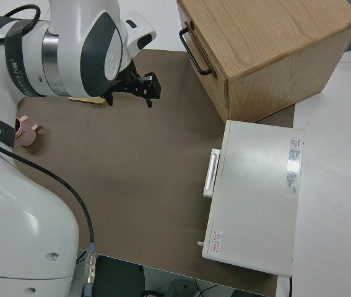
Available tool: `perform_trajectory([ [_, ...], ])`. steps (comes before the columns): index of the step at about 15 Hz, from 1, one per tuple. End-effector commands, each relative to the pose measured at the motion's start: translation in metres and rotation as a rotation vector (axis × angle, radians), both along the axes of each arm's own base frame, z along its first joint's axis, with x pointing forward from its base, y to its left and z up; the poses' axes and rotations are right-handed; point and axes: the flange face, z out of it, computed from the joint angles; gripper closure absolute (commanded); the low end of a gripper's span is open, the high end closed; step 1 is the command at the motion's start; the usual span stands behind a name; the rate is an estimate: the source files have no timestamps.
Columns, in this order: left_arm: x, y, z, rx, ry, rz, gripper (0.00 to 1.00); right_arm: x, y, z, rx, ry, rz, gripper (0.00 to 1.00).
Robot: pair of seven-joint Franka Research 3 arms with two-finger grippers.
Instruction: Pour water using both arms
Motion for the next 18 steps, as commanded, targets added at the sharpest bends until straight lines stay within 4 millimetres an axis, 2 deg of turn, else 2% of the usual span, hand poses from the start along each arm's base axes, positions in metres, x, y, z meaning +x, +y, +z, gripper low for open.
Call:
perform_trajectory([
  [1,0.000,-0.001,0.009,-0.021,0.037,0.000,0.00,-0.004,-0.001,0.003,0.018,-0.010,0.015,0.009],
  [5,-0.003,-0.002,0.013,-0.092,0.055,0.042,0.00,-0.004,-0.001,0.003,0.018,-0.010,0.015,0.009],
  [13,-0.013,0.002,0.033,-0.098,0.185,0.015,0.00,-0.004,-0.001,0.003,0.018,-0.010,0.015,0.009],
  [17,-0.034,0.012,0.038,-0.115,0.286,0.025,0.00,-0.004,-0.001,0.003,0.018,-0.010,0.015,0.009],
  [18,-0.038,0.005,0.048,-0.101,0.316,0.017,0.00,-0.004,-0.001,0.003,0.018,-0.010,0.015,0.009],
])
